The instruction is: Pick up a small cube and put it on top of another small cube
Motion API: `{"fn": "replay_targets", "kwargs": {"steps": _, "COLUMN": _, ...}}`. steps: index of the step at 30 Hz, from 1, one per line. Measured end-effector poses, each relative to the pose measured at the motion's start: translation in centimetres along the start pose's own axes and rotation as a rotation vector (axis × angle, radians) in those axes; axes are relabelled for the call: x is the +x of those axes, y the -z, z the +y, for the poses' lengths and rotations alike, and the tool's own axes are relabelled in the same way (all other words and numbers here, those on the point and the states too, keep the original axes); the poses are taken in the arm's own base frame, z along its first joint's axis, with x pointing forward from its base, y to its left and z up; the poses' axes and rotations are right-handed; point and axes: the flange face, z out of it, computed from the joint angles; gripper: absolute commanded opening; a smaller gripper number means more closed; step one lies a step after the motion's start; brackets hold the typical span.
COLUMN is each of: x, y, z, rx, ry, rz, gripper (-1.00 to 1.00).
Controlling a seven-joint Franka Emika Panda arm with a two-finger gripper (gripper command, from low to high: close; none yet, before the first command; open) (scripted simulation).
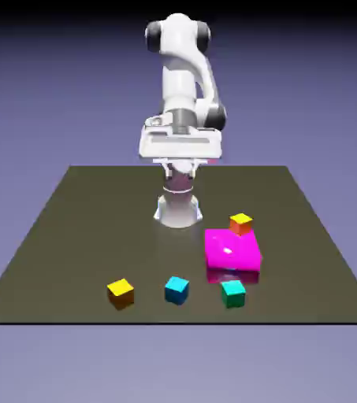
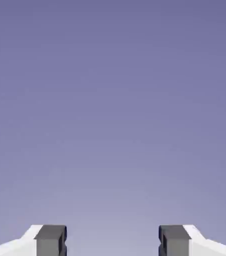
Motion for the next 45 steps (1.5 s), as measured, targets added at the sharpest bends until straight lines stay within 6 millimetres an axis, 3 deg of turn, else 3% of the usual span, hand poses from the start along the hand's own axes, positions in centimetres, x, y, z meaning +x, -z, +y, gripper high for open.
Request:
{"fn": "replay_targets", "kwargs": {"steps": 21, "x": -3.0, "y": -13.8, "z": 7.7, "rx": -0.438, "ry": -1.046, "rz": -0.077, "gripper": 0.00}}
{"fn": "replay_targets", "kwargs": {"steps": 38, "x": -7.8, "y": -21.4, "z": 13.2, "rx": -0.819, "ry": -1.965, "rz": -0.065, "gripper": 0.00}}
{"fn": "replay_targets", "kwargs": {"steps": 40, "x": -7.9, "y": -21.6, "z": 13.4, "rx": -0.836, "ry": -2.003, "rz": -0.063, "gripper": 0.00}}
{"fn": "replay_targets", "kwargs": {"steps": 45, "x": -10.6, "y": -25.5, "z": 14.9, "rx": -0.833, "ry": -2.008, "rz": -0.070, "gripper": 0.00}}
